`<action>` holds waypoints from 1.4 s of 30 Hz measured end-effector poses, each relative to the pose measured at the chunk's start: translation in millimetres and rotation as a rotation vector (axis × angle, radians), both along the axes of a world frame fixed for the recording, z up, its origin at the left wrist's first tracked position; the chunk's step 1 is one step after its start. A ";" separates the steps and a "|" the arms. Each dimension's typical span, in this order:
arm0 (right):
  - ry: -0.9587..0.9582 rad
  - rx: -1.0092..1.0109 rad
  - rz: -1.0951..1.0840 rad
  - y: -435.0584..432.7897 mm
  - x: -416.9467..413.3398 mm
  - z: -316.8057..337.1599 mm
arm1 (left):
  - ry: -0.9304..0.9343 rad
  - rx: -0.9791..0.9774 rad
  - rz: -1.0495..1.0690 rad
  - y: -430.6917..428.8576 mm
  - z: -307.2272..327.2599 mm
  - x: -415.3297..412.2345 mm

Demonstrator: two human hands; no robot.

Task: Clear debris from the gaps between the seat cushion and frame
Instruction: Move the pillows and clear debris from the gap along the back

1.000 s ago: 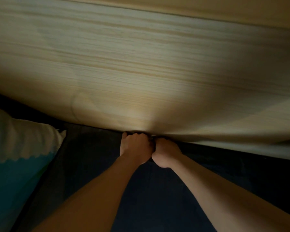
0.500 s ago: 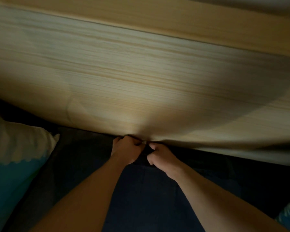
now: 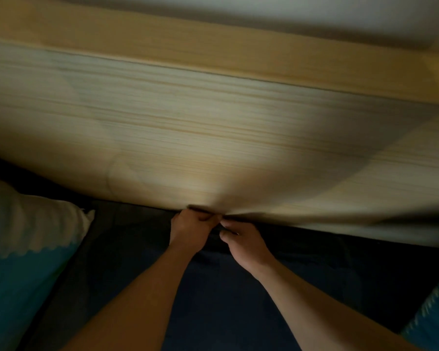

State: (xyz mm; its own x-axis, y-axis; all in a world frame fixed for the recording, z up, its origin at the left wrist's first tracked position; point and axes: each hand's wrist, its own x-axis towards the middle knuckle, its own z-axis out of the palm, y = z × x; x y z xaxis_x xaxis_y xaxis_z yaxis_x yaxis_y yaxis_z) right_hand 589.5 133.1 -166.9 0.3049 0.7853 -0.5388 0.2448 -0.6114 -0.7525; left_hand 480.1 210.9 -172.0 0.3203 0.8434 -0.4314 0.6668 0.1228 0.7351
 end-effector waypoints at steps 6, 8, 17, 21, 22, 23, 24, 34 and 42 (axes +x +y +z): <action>0.101 0.077 -0.027 -10.8 -10.7 34.8 | -0.136 -0.078 0.168 -24.3 37.0 -9.9; 0.107 0.099 0.022 -17.2 -17.6 59.1 | -0.211 -0.069 0.228 -38.8 58.2 -23.4; 0.161 0.227 0.359 -42.2 -85.5 174.3 | -0.386 0.024 0.755 -124.9 160.6 -105.4; 0.179 0.232 0.555 -63.5 -137.3 217.8 | -0.455 0.055 0.970 -169.3 202.7 -155.1; 0.187 0.231 0.590 -67.9 -152.2 227.7 | -0.479 0.060 1.004 -179.7 214.0 -169.8; 0.203 0.231 0.630 -73.7 -169.7 236.6 | -0.501 0.068 1.043 -192.6 223.3 -186.8; 0.229 0.233 0.662 -80.4 -188.1 244.0 | -0.518 0.076 1.083 -206.5 230.9 -203.7; 0.356 0.130 0.935 -203.8 -393.2 230.4 | -0.650 0.044 1.533 -368.6 240.7 -367.9; 0.224 0.042 1.082 -303.0 -561.8 178.1 | -0.669 -0.057 1.798 -476.1 196.9 -508.2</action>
